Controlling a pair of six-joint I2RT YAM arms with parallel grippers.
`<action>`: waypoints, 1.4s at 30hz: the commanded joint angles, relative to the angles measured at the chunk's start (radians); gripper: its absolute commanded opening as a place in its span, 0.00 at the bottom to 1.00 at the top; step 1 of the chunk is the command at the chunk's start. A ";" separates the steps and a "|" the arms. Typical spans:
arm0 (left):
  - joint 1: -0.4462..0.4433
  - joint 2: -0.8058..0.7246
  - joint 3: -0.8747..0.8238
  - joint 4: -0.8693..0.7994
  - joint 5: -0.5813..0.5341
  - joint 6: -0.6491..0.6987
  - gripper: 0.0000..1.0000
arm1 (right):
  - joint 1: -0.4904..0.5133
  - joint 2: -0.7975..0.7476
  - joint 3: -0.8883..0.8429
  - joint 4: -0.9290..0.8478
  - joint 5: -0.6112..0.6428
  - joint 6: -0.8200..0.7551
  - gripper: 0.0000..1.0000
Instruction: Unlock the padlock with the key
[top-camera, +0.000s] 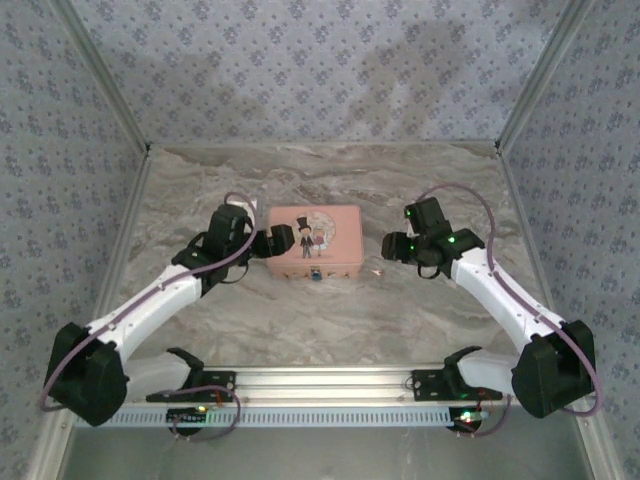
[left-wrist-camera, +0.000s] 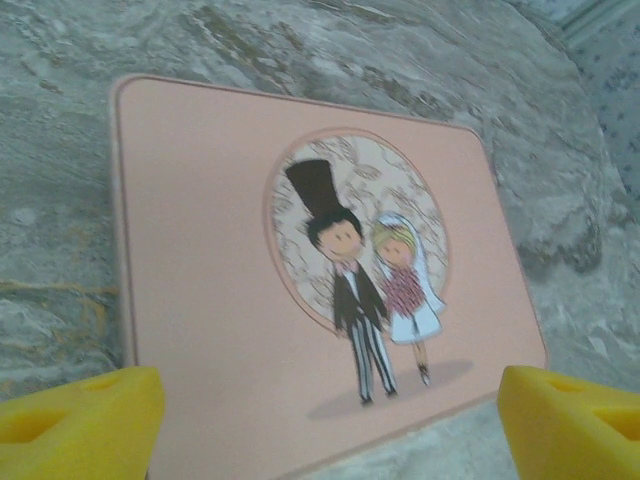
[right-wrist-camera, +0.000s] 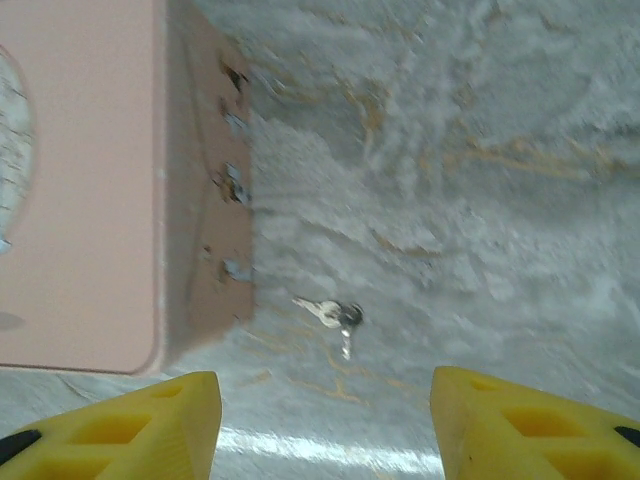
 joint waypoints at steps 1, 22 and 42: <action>-0.064 -0.050 -0.019 -0.088 -0.059 0.019 0.86 | -0.001 0.015 0.015 -0.102 0.011 0.070 0.59; -0.317 -0.048 -0.078 -0.044 -0.177 -0.068 0.85 | 0.045 0.344 0.048 0.024 -0.050 0.357 0.42; -0.322 -0.105 -0.165 -0.036 -0.213 -0.116 0.85 | 0.048 0.463 0.077 0.085 -0.067 0.438 0.33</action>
